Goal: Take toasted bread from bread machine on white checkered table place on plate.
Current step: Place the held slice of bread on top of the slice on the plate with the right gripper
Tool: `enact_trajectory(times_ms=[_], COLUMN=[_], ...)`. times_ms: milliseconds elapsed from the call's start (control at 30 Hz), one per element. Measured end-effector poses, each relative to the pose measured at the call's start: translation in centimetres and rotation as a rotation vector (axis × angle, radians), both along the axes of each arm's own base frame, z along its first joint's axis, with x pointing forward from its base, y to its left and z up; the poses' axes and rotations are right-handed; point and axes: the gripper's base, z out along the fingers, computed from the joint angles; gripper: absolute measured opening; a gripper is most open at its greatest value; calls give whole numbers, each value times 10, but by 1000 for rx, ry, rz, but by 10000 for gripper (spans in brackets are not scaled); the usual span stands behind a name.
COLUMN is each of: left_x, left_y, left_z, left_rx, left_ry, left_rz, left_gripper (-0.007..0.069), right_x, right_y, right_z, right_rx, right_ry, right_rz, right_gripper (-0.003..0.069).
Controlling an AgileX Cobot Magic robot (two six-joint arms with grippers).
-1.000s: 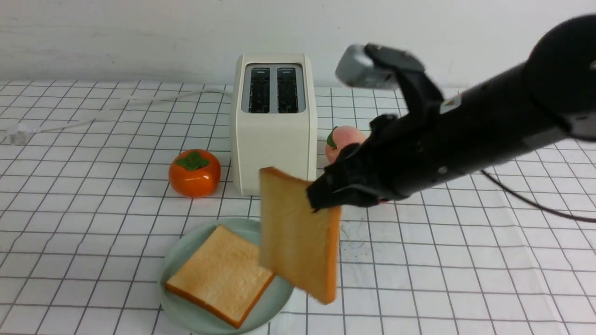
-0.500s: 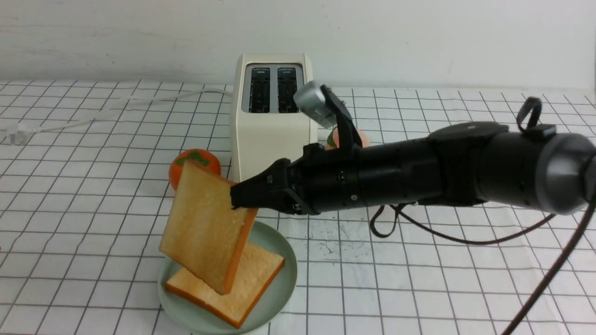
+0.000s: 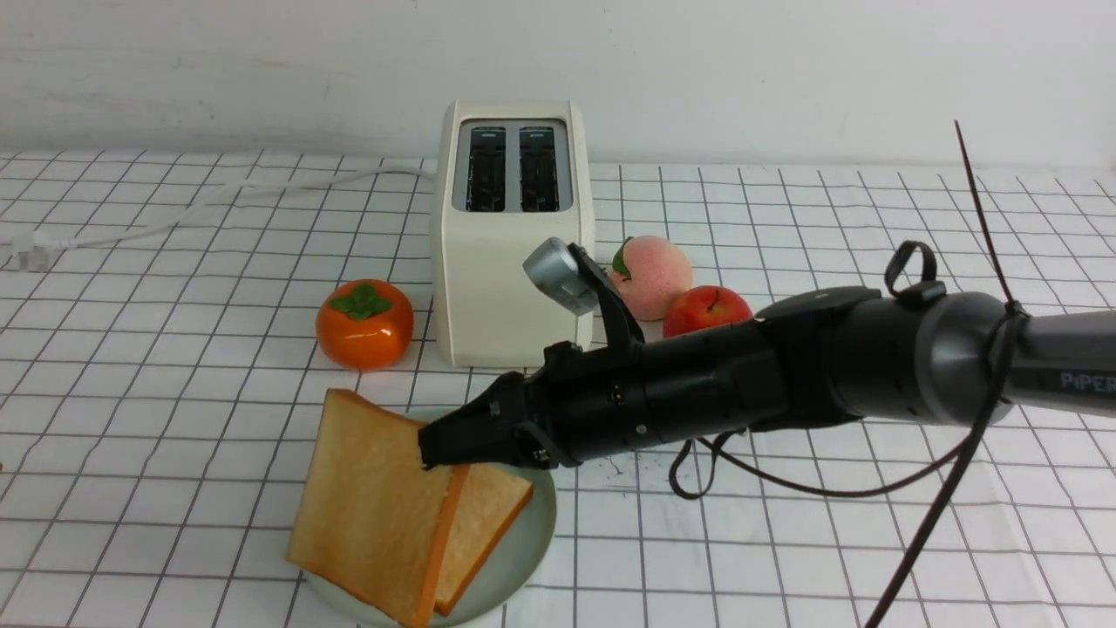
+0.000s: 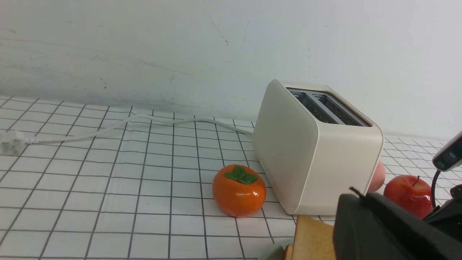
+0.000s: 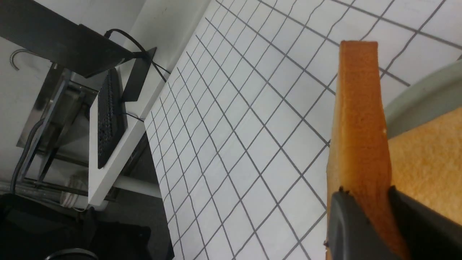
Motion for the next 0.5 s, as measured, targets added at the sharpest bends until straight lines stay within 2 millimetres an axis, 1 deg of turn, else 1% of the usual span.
enact_trajectory(times_ms=[267, 500], left_x=[0, 0], left_y=[0, 0], left_z=[0, 0], left_rx=[0, 0], left_ry=[1, 1], left_rz=[0, 0], left_gripper=[-2, 2], right_x=[4, 5], right_y=[-2, -1], right_z=[-3, 0], right_rx=[-36, -36], right_ry=[-37, -74], right_rz=[-34, -24], right_gripper=[109, 109])
